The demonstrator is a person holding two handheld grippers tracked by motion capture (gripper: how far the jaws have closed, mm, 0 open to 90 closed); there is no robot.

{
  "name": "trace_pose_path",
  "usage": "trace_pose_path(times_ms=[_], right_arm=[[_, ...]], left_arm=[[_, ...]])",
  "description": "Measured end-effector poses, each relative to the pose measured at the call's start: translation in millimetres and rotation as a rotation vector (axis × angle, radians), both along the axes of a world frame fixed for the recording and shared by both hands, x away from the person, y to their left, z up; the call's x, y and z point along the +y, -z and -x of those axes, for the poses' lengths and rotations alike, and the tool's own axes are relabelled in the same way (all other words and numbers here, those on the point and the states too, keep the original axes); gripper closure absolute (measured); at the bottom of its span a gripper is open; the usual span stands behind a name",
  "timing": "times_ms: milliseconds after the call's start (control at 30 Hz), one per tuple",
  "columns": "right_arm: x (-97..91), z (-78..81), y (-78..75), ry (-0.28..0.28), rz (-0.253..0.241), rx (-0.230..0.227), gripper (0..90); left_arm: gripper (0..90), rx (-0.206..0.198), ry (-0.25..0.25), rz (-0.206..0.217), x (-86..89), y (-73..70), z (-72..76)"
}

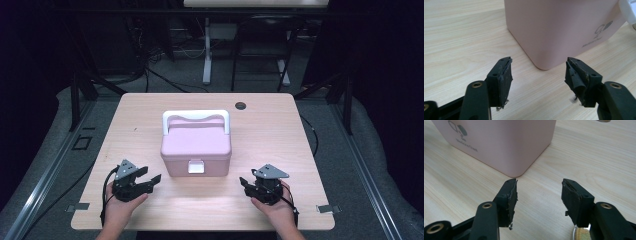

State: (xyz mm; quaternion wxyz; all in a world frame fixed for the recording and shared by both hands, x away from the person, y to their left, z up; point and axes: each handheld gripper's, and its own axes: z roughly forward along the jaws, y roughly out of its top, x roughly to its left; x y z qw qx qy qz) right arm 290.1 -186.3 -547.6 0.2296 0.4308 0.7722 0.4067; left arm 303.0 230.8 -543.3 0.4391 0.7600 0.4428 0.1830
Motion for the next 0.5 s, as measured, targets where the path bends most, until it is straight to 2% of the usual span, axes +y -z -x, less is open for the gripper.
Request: trace_pose_path(times_ms=[67,400,467,500], right_arm=[[1.8,-0.8,1.5,0.001,0.005,0.018,46.0],[8.5,0.0,5.6,0.004,0.029,0.023,51.5],[8.4,0.1,5.9,0.005,0.023,0.028,51.7],[7.5,0.6,5.8,0.011,0.003,0.04,52.8]], left_arm=[[39.4,0.001,0.005,0.011,-1.0,0.8,-0.2],[42.1,-0.001,0.003,0.012,-6.9,0.1,3.3],[43.9,-0.013,0.003,0.009,-8.2,-0.7,4.9],[46.8,-0.021,-0.004,0.009,-8.6,-0.6,5.3]])
